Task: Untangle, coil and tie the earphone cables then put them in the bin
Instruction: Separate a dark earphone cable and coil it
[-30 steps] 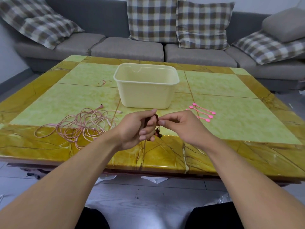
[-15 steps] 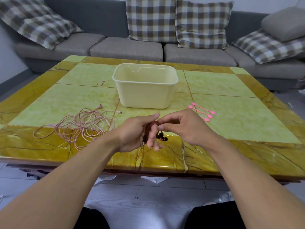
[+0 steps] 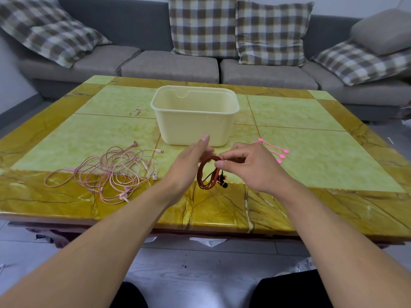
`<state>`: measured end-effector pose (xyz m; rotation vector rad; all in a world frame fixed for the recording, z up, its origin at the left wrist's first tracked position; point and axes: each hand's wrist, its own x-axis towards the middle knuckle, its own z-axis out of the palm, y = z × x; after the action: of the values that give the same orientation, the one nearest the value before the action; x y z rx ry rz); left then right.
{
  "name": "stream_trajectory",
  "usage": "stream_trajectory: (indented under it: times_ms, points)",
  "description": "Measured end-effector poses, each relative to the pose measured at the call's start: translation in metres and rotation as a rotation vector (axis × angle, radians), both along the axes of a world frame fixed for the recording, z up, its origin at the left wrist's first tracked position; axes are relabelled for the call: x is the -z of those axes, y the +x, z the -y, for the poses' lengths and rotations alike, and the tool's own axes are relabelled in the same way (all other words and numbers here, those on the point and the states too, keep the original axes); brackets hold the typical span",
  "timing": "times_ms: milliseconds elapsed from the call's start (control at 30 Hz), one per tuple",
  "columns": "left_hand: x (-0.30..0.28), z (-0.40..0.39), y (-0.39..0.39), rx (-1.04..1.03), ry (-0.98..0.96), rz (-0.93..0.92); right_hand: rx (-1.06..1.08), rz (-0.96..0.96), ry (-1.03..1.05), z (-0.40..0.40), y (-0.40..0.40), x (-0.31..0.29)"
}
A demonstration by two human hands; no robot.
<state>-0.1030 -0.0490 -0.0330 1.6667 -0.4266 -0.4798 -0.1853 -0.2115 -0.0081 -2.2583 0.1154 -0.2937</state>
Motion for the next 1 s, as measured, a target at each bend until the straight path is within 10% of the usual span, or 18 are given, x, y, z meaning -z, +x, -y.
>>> stream_trajectory:
  times_ms: [167, 433, 1000]
  points:
    - [-0.005, 0.005, -0.015, 0.305, -0.131, -0.319, -0.015, -0.006, 0.180, -0.001, -0.001, -0.005]
    - [-0.008, 0.014, -0.018, 0.207, -0.082, -0.507, 0.087, -0.058, 0.338, 0.006, -0.005, 0.002]
    - [0.009, 0.048, -0.030, 0.136, 0.295, -0.140, 0.086, -0.193, 0.467, 0.027, -0.034, 0.012]
